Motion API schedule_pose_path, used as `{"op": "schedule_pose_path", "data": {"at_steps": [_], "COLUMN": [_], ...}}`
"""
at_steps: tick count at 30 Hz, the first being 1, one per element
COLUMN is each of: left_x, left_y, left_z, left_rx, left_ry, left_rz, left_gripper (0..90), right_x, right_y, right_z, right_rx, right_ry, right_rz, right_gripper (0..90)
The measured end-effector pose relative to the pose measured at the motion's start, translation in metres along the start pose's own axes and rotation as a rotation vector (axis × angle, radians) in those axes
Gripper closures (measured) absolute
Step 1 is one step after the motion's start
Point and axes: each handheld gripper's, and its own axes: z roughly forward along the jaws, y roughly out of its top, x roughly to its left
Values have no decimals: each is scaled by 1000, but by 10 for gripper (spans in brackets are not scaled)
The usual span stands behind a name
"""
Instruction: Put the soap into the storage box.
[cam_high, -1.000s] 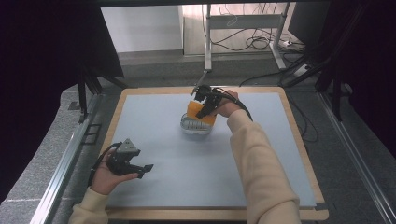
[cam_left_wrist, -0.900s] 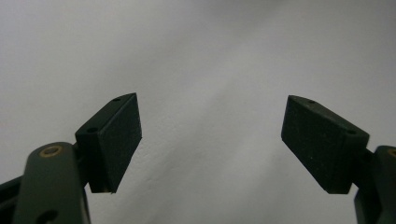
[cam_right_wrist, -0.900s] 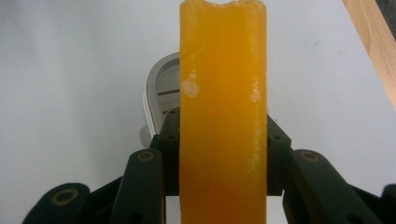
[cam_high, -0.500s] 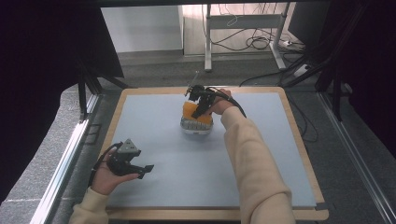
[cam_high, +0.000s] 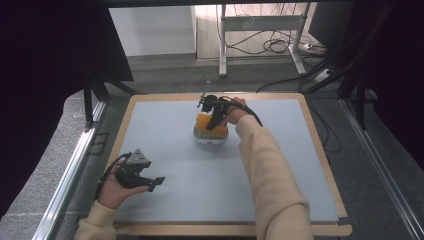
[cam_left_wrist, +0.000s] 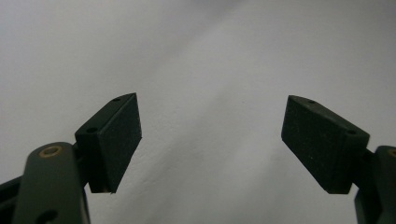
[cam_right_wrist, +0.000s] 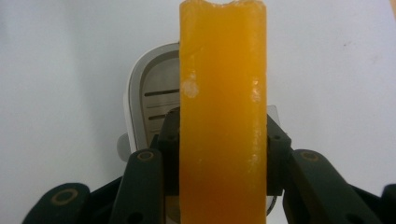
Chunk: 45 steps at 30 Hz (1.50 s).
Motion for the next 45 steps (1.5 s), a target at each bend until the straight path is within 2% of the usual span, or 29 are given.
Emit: {"op": "schedule_pose_path", "data": {"at_steps": [7,9,11,12,13,14,16,19,21,22,25,28,30,31,33,36,40,41,42,45], "left_x": [0,0,1,1,1,1,0,-1,-1,-1,-2,-3,-4,-4,-4,-5,-5,-5,-5,-5], "left_y": [0,0,0,0,0,-1,0,0,0,0,1,1,2,2,2,3,3,3,3,3], "left_z": [1,1,1,1,1,1,1,1,1,1,1,2,3,3,3,2,2,2,2,2], "left_rx": [0,4,4,5,5,3,5,6,8,8,5,9,6,7,10,4,4,6,6,5], "left_ry": [0,0,0,0,0,0,-2,-1,0,1,0,-1,-4,-5,-3,-4,-4,-2,-2,0], "left_rz": [1,1,0,0,1,2,3,5,8,9,8,13,12,13,16,16,15,17,16,16], "left_gripper": [199,199,199,199,199,199,199,199,199,199,199,199,199,199,199,199,199,199,199,199], "right_x": [-2,-1,-2,-2,-2,-2,-1,2,2,3,5,9,16,16,22,30,48,59,59,71], "right_y": [-1,-1,-2,-2,-1,-1,-2,-2,-4,-6,-9,-15,-25,-25,-34,-50,-76,-93,-93,-114], "right_z": [9,13,13,11,5,5,0,-8,-13,-18,-22,-28,-31,-31,-34,-39,-47,-53,-53,-59], "right_rx": [19,25,11,-13,-46,-46,-54,-71,-91,-104,-121,-162,-194,-194,-215,-248,-303,-333,-333,-369], "right_ry": [8,11,14,8,-11,-11,-30,-97,-135,-146,-158,-169,-184,-184,-186,-195,-207,-217,-217,-219], "right_rz": [-7,5,2,21,45,45,54,81,91,117,132,170,218,218,247,264,305,316,316,333], "right_gripper": [616,611,591,572,534,534,480,373,362,344,341,341,338,338,329,303,281,272,272,261]}}
